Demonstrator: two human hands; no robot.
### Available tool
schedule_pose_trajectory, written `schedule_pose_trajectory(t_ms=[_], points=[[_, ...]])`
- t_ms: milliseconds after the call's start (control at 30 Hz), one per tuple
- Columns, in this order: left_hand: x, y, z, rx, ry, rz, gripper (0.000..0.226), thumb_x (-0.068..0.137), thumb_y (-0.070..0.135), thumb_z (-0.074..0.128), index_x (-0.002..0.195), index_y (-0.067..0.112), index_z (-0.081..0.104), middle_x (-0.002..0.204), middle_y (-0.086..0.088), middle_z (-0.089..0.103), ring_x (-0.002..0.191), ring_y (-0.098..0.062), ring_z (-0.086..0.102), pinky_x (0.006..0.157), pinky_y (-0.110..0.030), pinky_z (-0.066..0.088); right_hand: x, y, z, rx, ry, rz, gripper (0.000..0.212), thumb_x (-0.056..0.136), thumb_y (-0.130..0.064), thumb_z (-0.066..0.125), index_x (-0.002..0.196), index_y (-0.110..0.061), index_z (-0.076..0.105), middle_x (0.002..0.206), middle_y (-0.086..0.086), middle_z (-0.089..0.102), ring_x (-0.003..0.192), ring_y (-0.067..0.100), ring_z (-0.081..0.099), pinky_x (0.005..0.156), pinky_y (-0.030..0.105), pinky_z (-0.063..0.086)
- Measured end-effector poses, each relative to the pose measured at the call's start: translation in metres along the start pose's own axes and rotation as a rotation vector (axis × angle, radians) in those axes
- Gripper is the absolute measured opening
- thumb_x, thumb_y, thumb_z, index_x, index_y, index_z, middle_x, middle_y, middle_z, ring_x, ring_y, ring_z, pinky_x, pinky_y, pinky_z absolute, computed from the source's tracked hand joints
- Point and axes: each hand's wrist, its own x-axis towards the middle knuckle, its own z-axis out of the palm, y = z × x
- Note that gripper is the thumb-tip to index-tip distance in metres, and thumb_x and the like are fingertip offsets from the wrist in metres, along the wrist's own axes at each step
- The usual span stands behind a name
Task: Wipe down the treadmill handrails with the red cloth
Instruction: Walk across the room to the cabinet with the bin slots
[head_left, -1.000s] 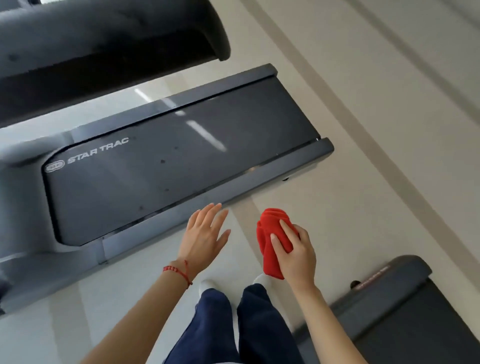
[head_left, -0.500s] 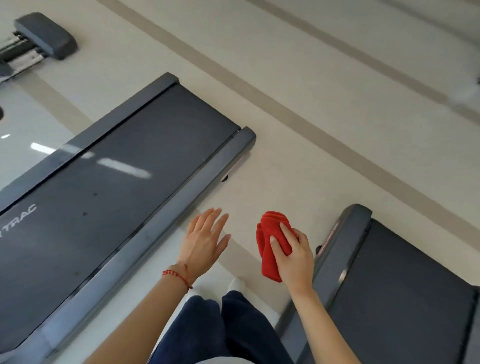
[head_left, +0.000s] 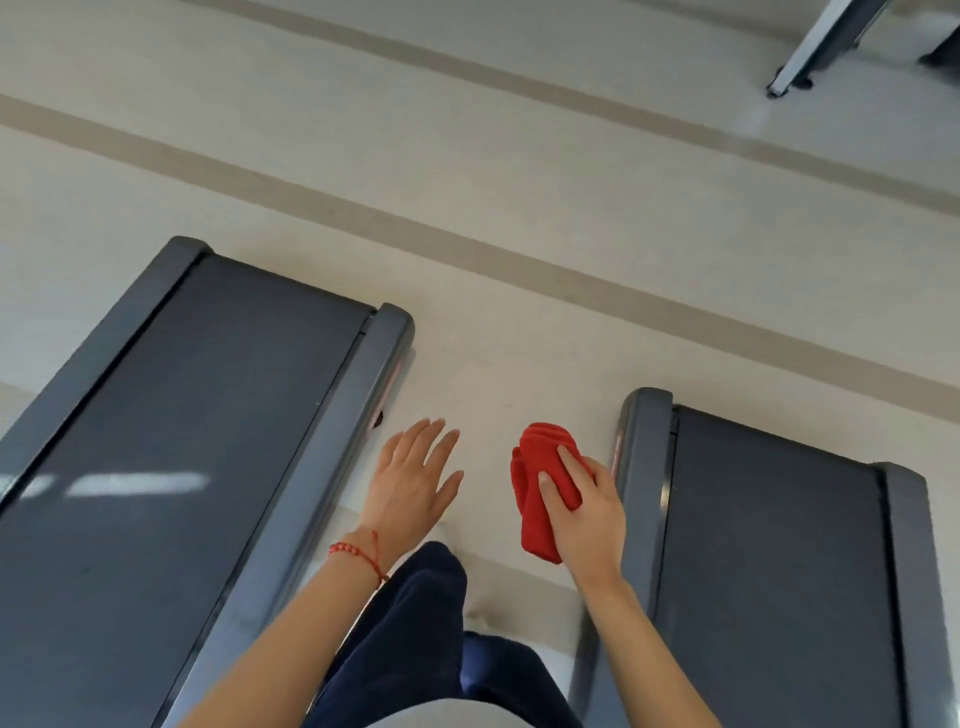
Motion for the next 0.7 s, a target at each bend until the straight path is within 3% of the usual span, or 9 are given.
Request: schedule_pose_trajectory(t_ms=[167, 433, 700], points=[[0.06, -0.018, -0.02, 0.006, -0.023, 0.058, 0.068, 0.099, 0.048, 0.009, 0.119, 0.01, 0.06, 0.119, -0.012, 0.062, 0.107, -0.032, 0.059, 0.089, -0.049, 0.047, 0.046, -0.018, 0.007, -0.005, 0.054, 0.053, 0.044, 0.088, -0.037, 0.057, 0.13, -0.025, 0.048, 0.127, 0.004, 0.051, 0.102, 0.022, 0.056, 0.08, 0.037, 0.052], [0.145, -0.024, -0.03, 0.013, -0.069, 0.113, 0.068, 0.099, 0.049, 0.009, 0.12, 0.009, 0.06, 0.12, -0.013, 0.061, 0.11, -0.033, 0.058, 0.091, -0.05, 0.044, 0.121, -0.035, 0.003, -0.017, 0.105, 0.077, 0.043, 0.088, -0.034, 0.057, 0.129, -0.023, 0.05, 0.127, 0.006, 0.051, 0.101, 0.022, 0.056, 0.076, 0.028, 0.046], [0.259, -0.004, -0.029, 0.016, -0.067, 0.099, 0.068, 0.099, 0.049, 0.009, 0.122, 0.008, 0.058, 0.123, -0.015, 0.06, 0.113, -0.035, 0.056, 0.09, -0.051, 0.046, 0.239, -0.023, -0.022, 0.004, 0.112, 0.083, 0.043, 0.089, -0.036, 0.055, 0.13, -0.025, 0.049, 0.13, 0.005, 0.049, 0.106, 0.022, 0.054, 0.079, 0.029, 0.045]])
